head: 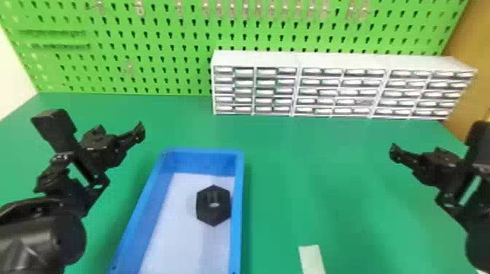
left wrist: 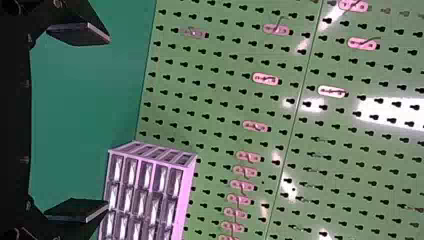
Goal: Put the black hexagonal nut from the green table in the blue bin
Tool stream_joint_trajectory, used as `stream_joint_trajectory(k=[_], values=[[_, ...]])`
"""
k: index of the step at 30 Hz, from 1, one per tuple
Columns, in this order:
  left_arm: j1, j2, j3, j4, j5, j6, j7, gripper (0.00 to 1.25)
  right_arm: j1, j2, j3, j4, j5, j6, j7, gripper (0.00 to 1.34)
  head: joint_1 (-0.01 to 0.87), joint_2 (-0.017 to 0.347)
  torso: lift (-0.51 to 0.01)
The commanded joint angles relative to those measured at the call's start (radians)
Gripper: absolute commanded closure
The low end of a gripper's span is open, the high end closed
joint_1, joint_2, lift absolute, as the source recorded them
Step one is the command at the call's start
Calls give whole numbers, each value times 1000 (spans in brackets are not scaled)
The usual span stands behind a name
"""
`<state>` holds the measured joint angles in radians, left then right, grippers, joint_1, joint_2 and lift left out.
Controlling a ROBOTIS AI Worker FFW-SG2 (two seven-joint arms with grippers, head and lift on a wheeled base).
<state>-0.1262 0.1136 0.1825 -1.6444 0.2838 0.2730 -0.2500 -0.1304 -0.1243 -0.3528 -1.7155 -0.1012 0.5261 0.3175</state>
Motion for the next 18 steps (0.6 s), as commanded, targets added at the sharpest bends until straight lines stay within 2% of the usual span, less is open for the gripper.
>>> stream_joint_trajectory(k=[1, 18], values=[[0, 0, 0, 0, 0, 0, 0, 125, -2, 0, 0, -1, 0, 0, 0, 99, 666, 32, -100], [0, 0, -2, 0, 0, 0, 0, 125, -3, 0, 3, 1, 3, 0, 0, 99, 666, 32, -100]])
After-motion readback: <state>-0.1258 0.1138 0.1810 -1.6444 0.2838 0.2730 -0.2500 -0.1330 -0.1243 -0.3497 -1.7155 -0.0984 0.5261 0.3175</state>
